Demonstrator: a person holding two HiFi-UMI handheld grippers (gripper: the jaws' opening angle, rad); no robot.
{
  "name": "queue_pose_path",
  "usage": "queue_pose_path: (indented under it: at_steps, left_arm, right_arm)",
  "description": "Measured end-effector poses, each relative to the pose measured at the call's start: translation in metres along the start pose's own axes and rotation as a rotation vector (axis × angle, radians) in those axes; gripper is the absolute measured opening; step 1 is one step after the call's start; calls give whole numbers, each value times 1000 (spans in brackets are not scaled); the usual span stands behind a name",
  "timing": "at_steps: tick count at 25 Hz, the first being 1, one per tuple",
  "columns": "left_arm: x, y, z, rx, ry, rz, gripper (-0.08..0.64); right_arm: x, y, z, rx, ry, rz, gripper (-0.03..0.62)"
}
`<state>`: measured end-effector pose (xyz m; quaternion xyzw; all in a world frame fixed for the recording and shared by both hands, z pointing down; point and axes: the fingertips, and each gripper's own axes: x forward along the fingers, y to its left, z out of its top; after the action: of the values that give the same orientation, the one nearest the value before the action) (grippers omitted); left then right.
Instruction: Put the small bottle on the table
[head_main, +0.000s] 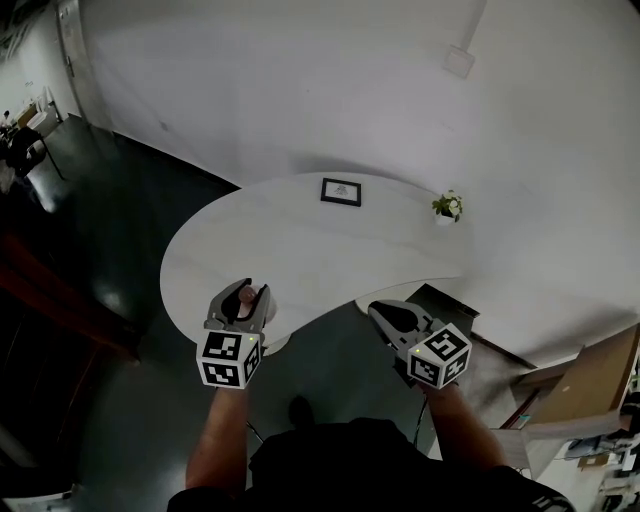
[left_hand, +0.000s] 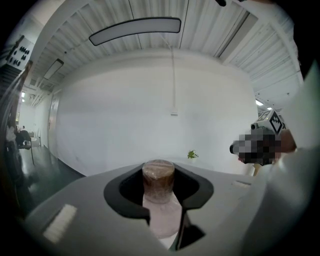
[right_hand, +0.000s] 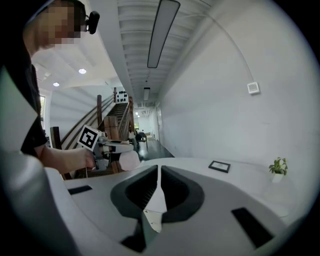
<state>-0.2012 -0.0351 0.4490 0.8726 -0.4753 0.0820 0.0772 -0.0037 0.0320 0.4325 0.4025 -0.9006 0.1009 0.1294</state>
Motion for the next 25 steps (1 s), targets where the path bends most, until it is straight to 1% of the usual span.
queue_pose_path:
  at_steps: [7, 11, 14, 18, 25]
  left_arm:
    - [14, 10, 6, 5, 4, -10, 137]
    - [27, 15, 10, -3, 14, -4, 137]
    - [43, 18, 13, -12, 17, -4, 137]
    - [78, 23, 23, 1, 23, 5, 137]
    - [160, 33, 36, -9, 38, 28, 137]
  right_arm:
    - [17, -19, 15, 11, -47, -19, 11]
    - [28, -31, 19, 37, -71, 0, 11]
    - [37, -47, 25, 36, -91, 11, 11]
    - [57, -84, 36, 39, -115, 29, 11]
    - [96, -171, 44, 61, -99, 80, 11]
